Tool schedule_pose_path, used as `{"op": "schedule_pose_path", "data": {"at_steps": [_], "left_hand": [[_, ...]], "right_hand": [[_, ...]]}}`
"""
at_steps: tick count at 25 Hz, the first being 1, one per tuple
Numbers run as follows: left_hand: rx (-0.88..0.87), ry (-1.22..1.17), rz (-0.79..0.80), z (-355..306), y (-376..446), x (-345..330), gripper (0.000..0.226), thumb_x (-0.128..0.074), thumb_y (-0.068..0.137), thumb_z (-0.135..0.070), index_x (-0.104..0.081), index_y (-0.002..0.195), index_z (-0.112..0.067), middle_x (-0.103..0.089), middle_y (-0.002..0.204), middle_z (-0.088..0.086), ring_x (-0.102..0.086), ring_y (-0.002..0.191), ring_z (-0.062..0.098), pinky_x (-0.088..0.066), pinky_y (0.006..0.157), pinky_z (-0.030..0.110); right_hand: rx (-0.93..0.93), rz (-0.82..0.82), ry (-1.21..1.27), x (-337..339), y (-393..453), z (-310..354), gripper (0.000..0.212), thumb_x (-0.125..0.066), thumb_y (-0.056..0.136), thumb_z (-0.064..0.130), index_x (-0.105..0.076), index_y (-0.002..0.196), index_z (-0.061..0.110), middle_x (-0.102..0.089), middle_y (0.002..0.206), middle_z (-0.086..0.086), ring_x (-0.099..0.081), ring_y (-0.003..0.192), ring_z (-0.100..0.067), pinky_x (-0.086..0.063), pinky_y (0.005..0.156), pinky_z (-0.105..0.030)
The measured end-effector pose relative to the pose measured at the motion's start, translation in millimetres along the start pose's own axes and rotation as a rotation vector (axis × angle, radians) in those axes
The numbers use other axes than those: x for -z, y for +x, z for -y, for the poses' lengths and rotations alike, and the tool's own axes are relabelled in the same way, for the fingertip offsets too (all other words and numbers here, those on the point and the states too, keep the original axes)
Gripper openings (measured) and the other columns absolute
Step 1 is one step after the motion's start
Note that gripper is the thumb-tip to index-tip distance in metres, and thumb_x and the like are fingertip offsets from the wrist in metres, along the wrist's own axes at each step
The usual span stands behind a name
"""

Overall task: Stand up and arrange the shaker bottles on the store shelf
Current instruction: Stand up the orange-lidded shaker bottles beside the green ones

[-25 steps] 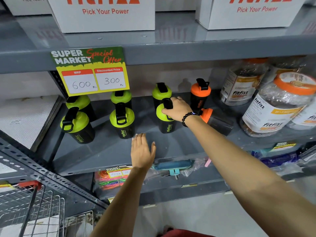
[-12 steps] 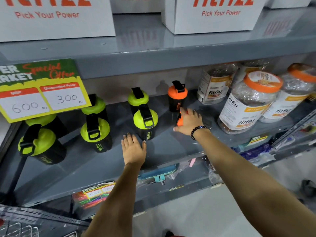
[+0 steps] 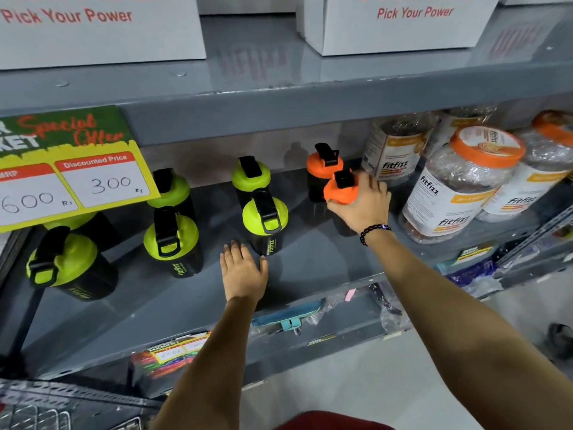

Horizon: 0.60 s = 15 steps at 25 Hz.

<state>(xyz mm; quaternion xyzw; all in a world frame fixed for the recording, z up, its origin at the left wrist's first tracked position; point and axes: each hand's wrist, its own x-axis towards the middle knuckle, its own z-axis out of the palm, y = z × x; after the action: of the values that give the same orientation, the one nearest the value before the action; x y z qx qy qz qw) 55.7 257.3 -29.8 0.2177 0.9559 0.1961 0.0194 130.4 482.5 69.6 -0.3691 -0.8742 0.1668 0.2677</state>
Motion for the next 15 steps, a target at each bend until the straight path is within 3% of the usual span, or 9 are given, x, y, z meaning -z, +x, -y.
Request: {"op": "schedule_pose_path", "data": {"at_steps": [5,8,11,13,15], "left_hand": [[-0.001,0.013,0.002,-0.2,0.0,-0.2,0.062,-0.041,0.091,-0.036,-0.029,0.138,0.004,-0.030,0.150,0.024,-0.021,0.142,0.038,-0.012,0.119,0.045],[-0.002,0.014,0.002,0.0,0.0,0.3,0.064,-0.037,0.090,-0.037,-0.030,0.137,0.005,-0.031,0.149,0.026,-0.021,0.141,0.039,-0.012,0.119,0.046],[-0.002,0.012,0.008,-0.3,-1.1,0.3,0.062,-0.041,0.092,-0.035,-0.029,0.138,0.004,-0.029,0.149,0.026,-0.020,0.141,0.039,-0.012,0.119,0.046],[-0.004,0.005,0.001,0.0,-1.2,0.8,0.062,-0.039,0.091,-0.036,-0.029,0.137,0.004,-0.030,0.149,0.026,-0.020,0.141,0.040,-0.012,0.119,0.046],[-0.006,0.008,0.003,0.0,-1.5,1.0,0.062,-0.039,0.091,-0.036,-0.029,0.138,0.004,-0.030,0.149,0.025,-0.020,0.141,0.040,-0.012,0.119,0.046]], "right_hand": [[-0.161,0.116,0.310,2.7,-4.2,-17.3,0.086,-0.078,0.060,0.032,-0.039,0.133,0.009,-0.051,0.131,-0.015,-0.045,0.122,-0.036,-0.043,0.099,-0.041],[-0.180,0.172,0.274,8.4,-0.6,-17.9,0.093,-0.077,0.061,0.042,-0.034,0.139,0.015,-0.043,0.140,-0.014,-0.043,0.128,-0.035,-0.044,0.101,-0.047],[-0.140,0.094,0.117,13.2,8.9,-4.5,0.080,-0.070,0.069,0.056,-0.048,0.129,0.006,-0.049,0.134,-0.018,-0.044,0.125,-0.037,-0.044,0.098,-0.047],[-0.110,0.131,-0.061,14.2,16.6,2.8,0.067,-0.064,0.076,0.052,-0.053,0.122,0.004,-0.050,0.131,-0.020,-0.044,0.124,-0.039,-0.043,0.098,-0.048],[-0.123,0.242,-0.088,18.7,22.2,7.2,0.056,-0.063,0.079,0.040,-0.054,0.124,0.008,-0.048,0.135,-0.018,-0.040,0.127,-0.038,-0.040,0.102,-0.048]]}}
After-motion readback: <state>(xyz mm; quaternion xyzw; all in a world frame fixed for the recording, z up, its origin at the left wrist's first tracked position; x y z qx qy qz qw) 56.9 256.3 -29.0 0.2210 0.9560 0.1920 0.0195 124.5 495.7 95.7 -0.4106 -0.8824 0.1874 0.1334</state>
